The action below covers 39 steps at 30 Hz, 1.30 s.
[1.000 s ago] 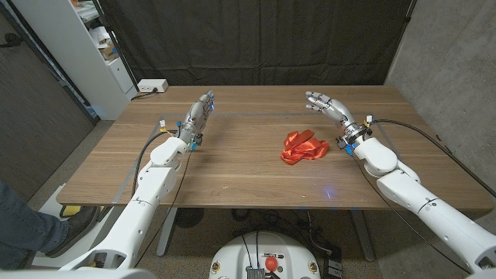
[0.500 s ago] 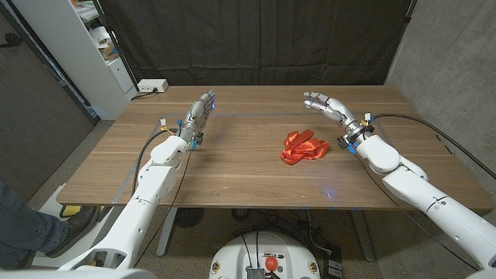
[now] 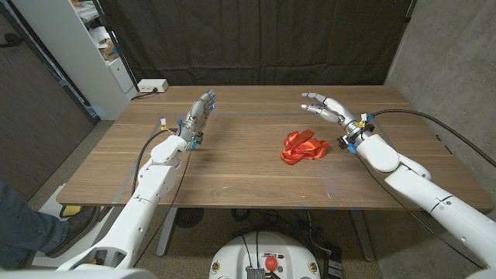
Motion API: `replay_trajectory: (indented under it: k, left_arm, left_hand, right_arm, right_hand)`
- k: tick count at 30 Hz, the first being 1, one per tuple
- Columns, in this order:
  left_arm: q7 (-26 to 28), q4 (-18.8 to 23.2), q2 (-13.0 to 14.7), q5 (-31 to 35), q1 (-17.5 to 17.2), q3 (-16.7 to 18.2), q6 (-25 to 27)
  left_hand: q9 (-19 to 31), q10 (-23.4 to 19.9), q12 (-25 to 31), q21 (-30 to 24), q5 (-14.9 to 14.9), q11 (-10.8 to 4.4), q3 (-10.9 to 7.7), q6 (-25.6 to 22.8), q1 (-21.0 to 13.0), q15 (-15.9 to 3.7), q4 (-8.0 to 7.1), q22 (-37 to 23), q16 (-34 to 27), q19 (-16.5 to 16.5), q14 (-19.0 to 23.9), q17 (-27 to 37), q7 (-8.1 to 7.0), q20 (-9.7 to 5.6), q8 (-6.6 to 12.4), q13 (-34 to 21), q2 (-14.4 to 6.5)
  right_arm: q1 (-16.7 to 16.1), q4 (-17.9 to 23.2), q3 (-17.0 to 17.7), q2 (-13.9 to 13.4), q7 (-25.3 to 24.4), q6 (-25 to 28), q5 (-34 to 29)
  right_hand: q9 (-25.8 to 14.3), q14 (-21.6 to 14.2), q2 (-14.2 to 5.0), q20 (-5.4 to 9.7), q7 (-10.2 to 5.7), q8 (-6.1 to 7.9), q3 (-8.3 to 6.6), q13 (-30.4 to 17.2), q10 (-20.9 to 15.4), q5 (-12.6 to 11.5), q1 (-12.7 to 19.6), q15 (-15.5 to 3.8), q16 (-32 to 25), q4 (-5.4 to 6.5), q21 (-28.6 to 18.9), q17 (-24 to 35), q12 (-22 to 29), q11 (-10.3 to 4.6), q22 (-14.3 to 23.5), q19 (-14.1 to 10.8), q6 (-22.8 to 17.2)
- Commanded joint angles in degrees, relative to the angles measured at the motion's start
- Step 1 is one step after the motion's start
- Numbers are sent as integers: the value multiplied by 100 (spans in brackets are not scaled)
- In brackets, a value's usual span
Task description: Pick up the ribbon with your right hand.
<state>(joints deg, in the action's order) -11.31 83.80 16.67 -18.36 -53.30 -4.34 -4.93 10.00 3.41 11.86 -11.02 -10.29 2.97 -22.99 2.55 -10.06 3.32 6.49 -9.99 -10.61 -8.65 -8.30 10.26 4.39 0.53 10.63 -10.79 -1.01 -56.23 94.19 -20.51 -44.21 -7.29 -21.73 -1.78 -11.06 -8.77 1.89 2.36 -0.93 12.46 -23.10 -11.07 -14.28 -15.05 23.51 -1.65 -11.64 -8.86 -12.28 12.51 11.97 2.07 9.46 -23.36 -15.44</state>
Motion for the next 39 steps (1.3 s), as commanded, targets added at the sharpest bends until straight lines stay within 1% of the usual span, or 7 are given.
replay_trajectory:
  k: [1,11,18,19,20,26,39]
  left_arm:
    - [-17,-19,-4,-15,4,12,-62]
    - [-26,-37,5,-19,1,17,-61]
    - [-42,-70,2,-16,21,8,-73]
    - [-39,-82,-2,-10,26,4,-87]
    - [-54,-96,-5,-17,33,2,-97]
    - [-79,-136,-3,-8,64,-18,-100]
    - [-114,-130,30,-18,90,1,-76]
  left_hand:
    - [13,12,21,0,-4,-26,-7,-5,-8,21,21,-22,-16,-37,37,12,9,33,11,-13,-60]
    - [13,11,20,0,-1,-37,-7,-10,-6,21,28,-23,-15,-46,35,13,6,47,11,-13,-66]
    - [13,11,19,-1,0,-25,-7,-12,-5,18,32,-23,-15,-50,37,13,4,52,11,-14,-69]
    - [13,8,20,-3,0,-26,-7,-15,-5,17,33,-23,-18,-46,45,13,2,47,12,-14,-70]
    - [13,-40,37,-38,2,-14,-7,-33,-5,23,42,-22,-28,40,80,12,5,-126,16,-14,-77]
    - [13,-79,48,-66,3,13,-6,-82,-6,27,52,-20,-44,129,140,10,31,-198,29,-14,-81]
    - [13,-46,29,-31,3,-14,-6,-60,-7,29,63,-18,-19,57,95,11,28,-83,14,-14,-87]
  right_arm:
    - [-16,62,-11,62,-340,-77,-674]
    - [-65,101,34,57,-462,-18,-969]
    - [-119,216,62,-13,-534,72,-1251]
    - [-126,240,65,-27,-539,88,-1295]
    - [-135,269,68,-37,-549,112,-1342]
    - [-186,433,96,-112,-605,230,-1629]
    - [-187,628,88,-205,-570,448,-2027]
  right_hand:
    - [-25,22,-7,13,-33,-15,-4,-10,38,-39,70,1,16,-37,22,-3,-24,-29,24,29,-23]
    - [-26,28,29,17,-73,-31,3,-12,56,-53,79,-10,15,-36,38,-7,-33,-45,23,31,5]
    - [-27,41,61,20,-101,-44,11,-13,75,-70,83,-7,17,-34,50,-9,-42,-73,23,32,28]
    - [-27,43,65,20,-102,-46,12,-14,84,-73,83,-8,17,-33,52,-9,-46,-52,23,34,33]
    - [-27,47,68,17,-106,-51,13,-14,84,-75,84,-11,18,-33,56,-10,-46,-54,23,39,45]
    - [-28,72,87,12,-118,-65,15,-15,101,-92,89,12,24,-29,68,-11,-53,-51,23,49,74]
    - [-30,125,116,-18,-148,-94,17,-19,161,-133,103,28,33,-19,91,-12,-73,-56,24,65,148]
